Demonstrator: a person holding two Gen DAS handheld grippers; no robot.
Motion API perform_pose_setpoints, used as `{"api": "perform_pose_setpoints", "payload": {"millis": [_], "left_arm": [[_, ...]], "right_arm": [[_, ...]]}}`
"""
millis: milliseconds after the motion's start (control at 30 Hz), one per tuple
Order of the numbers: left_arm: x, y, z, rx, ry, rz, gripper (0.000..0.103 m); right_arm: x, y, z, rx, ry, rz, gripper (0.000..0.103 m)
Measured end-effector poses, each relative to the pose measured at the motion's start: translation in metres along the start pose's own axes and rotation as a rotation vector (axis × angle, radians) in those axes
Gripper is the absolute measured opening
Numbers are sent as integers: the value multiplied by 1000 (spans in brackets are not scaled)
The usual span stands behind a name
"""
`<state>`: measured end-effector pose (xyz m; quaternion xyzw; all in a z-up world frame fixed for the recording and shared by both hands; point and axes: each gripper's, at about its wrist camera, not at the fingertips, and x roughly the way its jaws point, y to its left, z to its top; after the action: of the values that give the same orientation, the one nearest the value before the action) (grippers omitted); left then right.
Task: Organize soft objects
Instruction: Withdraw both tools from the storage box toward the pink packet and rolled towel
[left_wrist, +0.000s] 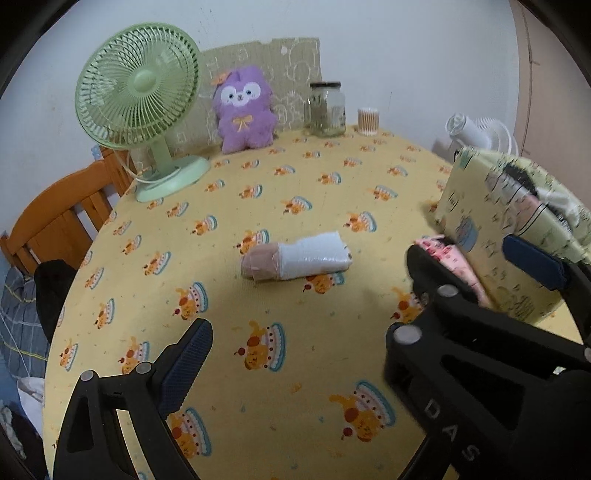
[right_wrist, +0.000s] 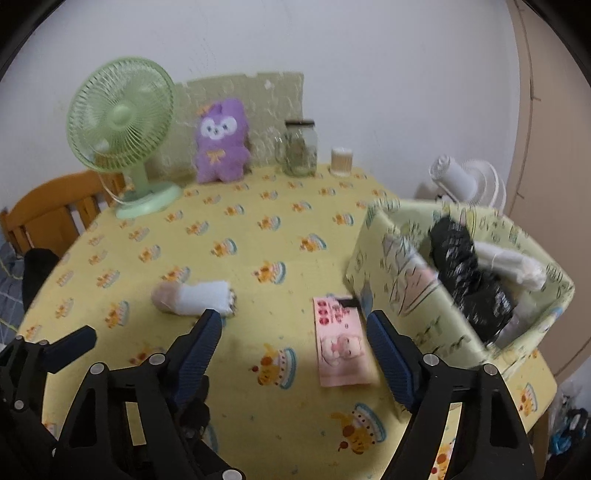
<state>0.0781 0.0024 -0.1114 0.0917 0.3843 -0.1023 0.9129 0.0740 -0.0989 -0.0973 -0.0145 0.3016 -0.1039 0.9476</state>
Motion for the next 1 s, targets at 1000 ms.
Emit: {"api": "perform_pose_setpoints", "payload": {"millis": [1000], "left_arm": [[37,5,1,30,83,-29,97]], "right_arm": [[53,-11,-19,142,198,-71,74]]}}
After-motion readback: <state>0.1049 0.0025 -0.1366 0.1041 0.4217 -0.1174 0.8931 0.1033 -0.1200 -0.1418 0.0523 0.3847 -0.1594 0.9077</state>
